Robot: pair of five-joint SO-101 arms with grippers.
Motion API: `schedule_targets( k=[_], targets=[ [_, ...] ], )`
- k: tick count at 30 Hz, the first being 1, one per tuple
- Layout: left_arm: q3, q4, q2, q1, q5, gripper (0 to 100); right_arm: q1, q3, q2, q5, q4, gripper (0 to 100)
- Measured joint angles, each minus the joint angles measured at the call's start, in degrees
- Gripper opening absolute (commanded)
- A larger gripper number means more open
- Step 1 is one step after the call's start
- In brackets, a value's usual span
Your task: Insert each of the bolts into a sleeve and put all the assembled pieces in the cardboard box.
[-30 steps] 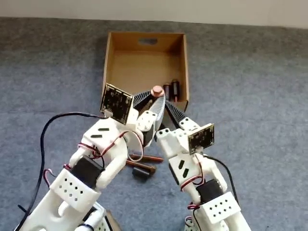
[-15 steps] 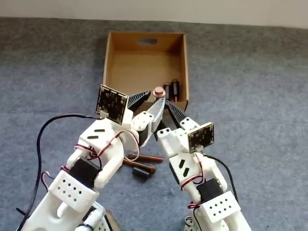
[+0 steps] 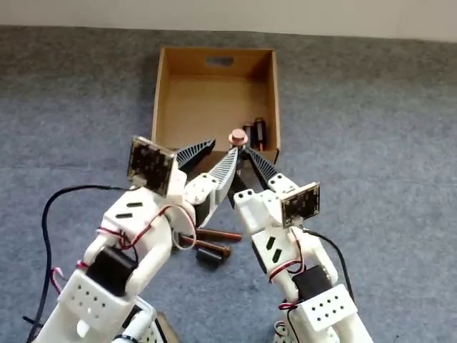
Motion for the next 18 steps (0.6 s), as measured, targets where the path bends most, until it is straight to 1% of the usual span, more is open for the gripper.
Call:
schedule_targets(
  k=[3,9,11,15,18],
  targets=[
    [-0.09,0.44,-1.14,-0.35,0.00,20,0.00,0.44,0.00,0.00,0.00,0.5],
    [-0.09,4.48,-1.76,-0.62,0.00,20,0.00,0.53,0.00,0.00,0.09,0.5],
    [-0.62,5.89,-1.67,-3.34,0.00,20,0.00,0.53,0.00,0.00,0.09,0.5],
    [-3.52,8.44,-1.05,-10.55,-0.18,15,0.00,0.53,0.00,0.00,0.18,0.5],
    [-8.18,10.02,4.66,-13.10,-5.19,14,0.00,0.53,0.00,0.00,1.58,0.5]
  ],
)
